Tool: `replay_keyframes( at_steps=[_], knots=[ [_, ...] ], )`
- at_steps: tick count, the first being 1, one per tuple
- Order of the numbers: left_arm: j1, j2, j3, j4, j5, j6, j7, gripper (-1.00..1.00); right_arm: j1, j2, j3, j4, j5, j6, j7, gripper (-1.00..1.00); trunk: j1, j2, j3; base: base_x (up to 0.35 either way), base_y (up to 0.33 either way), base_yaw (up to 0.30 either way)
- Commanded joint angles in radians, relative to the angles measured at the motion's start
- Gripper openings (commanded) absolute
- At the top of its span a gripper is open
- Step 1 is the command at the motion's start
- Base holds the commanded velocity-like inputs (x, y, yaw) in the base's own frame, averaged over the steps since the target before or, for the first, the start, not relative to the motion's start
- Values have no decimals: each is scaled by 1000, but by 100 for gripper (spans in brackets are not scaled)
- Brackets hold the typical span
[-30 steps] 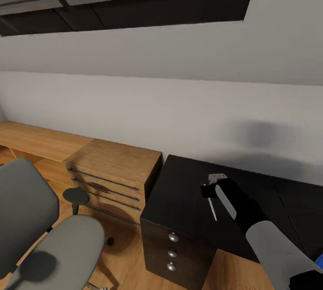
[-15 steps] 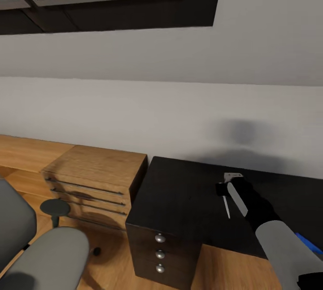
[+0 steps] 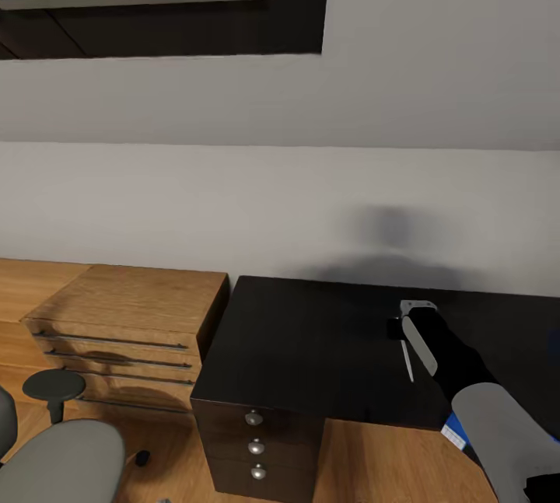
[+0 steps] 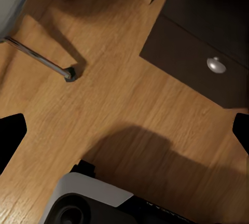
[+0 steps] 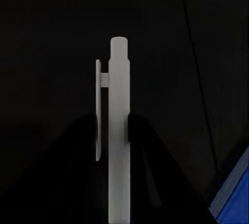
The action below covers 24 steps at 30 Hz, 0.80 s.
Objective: In the bedroom, organize the workspace by keeping the computer under the desk, ensuring the monitor is on the desk, placing the keyboard on the desk next to the monitor, placing the mouse on the desk next to the keyboard, moving the folder from the swivel chair onto the desk next to the mouse, stacking the notebook on top of the folder with the pen on top of the notebook, and positioning the swivel chair next to the desk.
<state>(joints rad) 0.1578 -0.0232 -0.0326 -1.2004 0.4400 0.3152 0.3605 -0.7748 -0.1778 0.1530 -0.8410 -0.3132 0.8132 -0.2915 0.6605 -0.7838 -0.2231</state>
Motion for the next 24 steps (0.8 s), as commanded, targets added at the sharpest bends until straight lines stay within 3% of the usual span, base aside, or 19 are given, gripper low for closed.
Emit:
replay_keyframes(
  at_steps=[1,24],
  knots=[
    [0,0,-1,-2,9,3,8,100,-1,-3,5,0,-11,2,-9,-100,0,-1,0,0,0,-252],
    [0,0,0,-2,12,2,8,100,0,-19,5,10,-8,4,-8,-100,0,-1,22,0,0,-253]
  ],
)
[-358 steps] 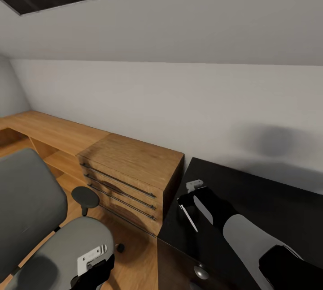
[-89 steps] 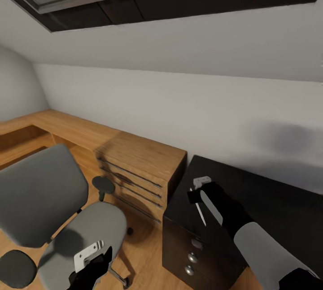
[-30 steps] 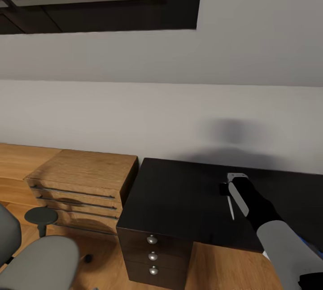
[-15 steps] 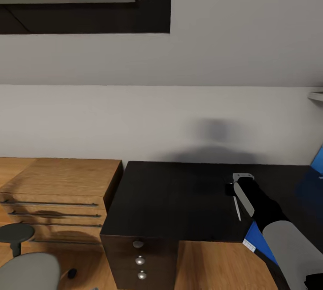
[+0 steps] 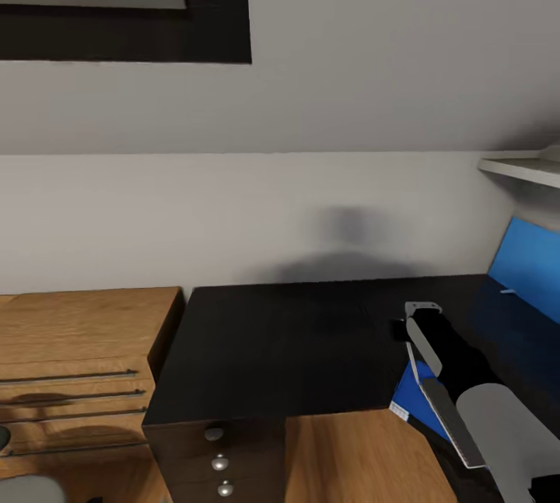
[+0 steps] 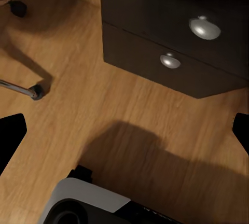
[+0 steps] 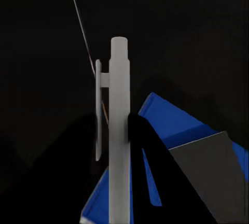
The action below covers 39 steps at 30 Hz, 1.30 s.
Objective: In the bedroom, organize the workspace by keeping the computer under the desk, ensuring the monitor is on the desk, placing the keyboard on the desk next to the monitor, placing the mouse on the desk next to the keyboard, moving the folder from the swivel chair onto the desk next to the mouse, stacking the notebook on top of the folder with the pen on top of the notebook, and positioning the swivel chair next to the desk.
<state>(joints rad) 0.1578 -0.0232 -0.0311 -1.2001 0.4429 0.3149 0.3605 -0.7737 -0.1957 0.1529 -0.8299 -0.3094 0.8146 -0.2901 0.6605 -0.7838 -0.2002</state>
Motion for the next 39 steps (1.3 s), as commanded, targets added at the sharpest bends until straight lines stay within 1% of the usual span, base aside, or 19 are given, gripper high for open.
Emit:
replay_keyframes(
  at_steps=[1,10,23,32,39],
  knots=[
    [0,0,-1,-3,10,3,8,100,-1,-1,5,3,-11,2,-9,-100,0,-1,0,0,0,-253],
    [0,3,1,-3,10,3,6,100,-1,-1,7,9,-11,2,-9,-100,0,-1,8,0,0,-253],
    [0,3,2,-3,10,3,6,100,-1,0,10,44,-6,2,-9,-100,0,-1,20,0,0,-247],
    [0,2,2,-3,11,4,6,100,-1,2,15,65,-6,-1,-5,-100,0,-1,21,0,0,-35],
    [0,2,2,-3,11,4,6,100,-1,2,16,92,9,-1,-4,-100,0,-1,21,0,0,-1]
  ],
)
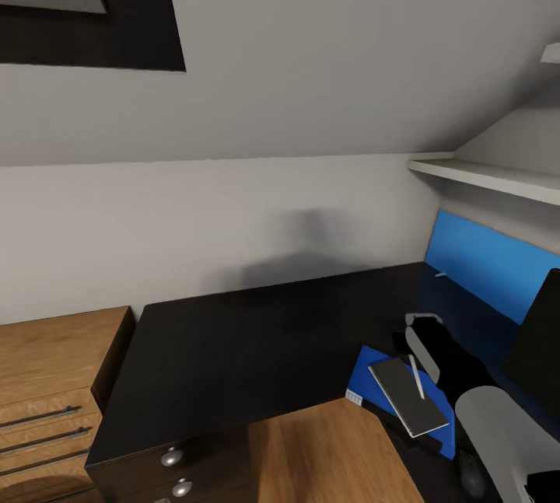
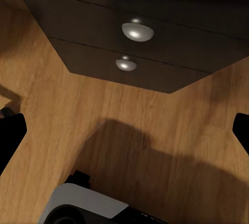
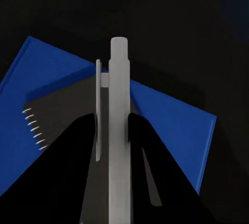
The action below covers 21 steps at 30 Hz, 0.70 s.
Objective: In the bedroom, organize the workspace by keeping the computer under the desk, ensuring the monitor is on the desk, placing the keyboard on the desk next to the monitor, placing the mouse on the desk next to the keyboard, moving the folder from the swivel chair onto the desk next to the mouse, stacking the notebook on top of the folder with the pen on top of the notebook, and positioning the swivel chair next to the desk.
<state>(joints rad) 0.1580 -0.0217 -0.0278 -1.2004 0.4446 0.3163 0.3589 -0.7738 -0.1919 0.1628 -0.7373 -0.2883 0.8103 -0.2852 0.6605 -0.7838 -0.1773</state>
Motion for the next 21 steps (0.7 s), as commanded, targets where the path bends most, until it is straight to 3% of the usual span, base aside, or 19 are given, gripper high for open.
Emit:
replay_keyframes(
  at_steps=[1,21],
  knots=[
    [0,0,-1,-2,9,3,8,100,-1,-2,6,0,-11,3,-8,-100,0,-1,-1,0,0,0],
    [0,0,-1,-2,8,3,9,100,-1,0,5,110,2,-48,-3,-100,0,-1,-1,0,0,0]
  ],
)
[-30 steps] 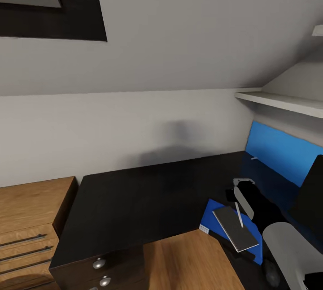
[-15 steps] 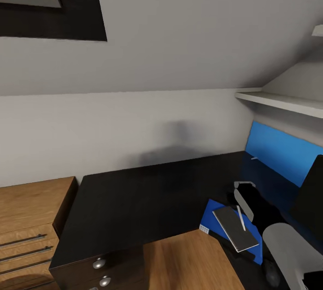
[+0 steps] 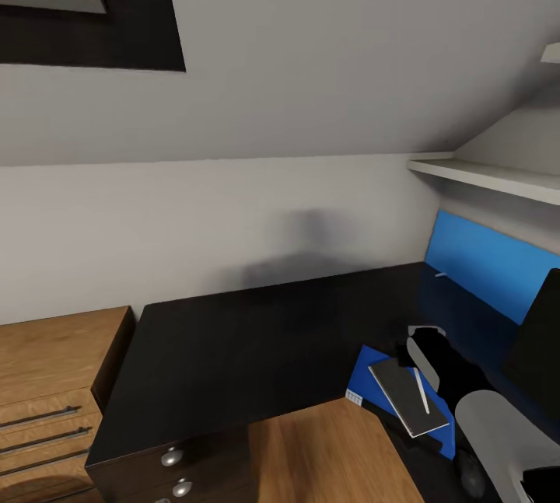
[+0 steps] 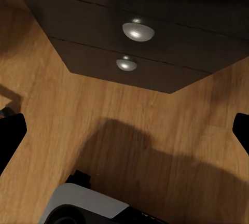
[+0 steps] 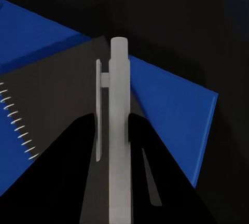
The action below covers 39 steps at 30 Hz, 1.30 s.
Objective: In the bedroom, organize the workspace by keeping the computer under the desk, ensuring the monitor is on the desk, placing the keyboard on the desk next to the monitor, placing the mouse on the desk next to the keyboard, moving the folder from the swivel chair onto the desk next to the mouse, stacking the notebook on top of the folder with the pen on top of the notebook, and positioning the swivel chair next to the desk.
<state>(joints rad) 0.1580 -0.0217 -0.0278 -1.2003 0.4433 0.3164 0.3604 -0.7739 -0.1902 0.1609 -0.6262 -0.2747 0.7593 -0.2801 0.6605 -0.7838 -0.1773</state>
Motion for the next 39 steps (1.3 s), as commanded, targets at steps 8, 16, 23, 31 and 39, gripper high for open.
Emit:
replay_keyframes(
  at_steps=[8,16,23,31,39],
  knots=[
    [0,0,-1,-2,9,3,9,100,-1,-2,6,3,-13,-2,-6,-100,0,-1,-1,0,0,0],
    [0,0,-1,-2,9,3,9,100,-1,-1,7,11,-17,-5,-5,-100,0,-1,-1,0,0,0],
    [0,0,-1,-2,9,2,9,100,-1,0,7,16,-17,-23,28,-100,0,-1,-1,0,0,0],
    [0,0,-1,-2,10,3,9,100,-1,-1,7,41,-15,-77,37,-100,0,-1,-1,0,0,0],
    [0,0,-1,-2,11,3,11,100,-1,-2,6,50,-13,-86,45,-100,8,-15,-8,0,0,0]
  ],
)
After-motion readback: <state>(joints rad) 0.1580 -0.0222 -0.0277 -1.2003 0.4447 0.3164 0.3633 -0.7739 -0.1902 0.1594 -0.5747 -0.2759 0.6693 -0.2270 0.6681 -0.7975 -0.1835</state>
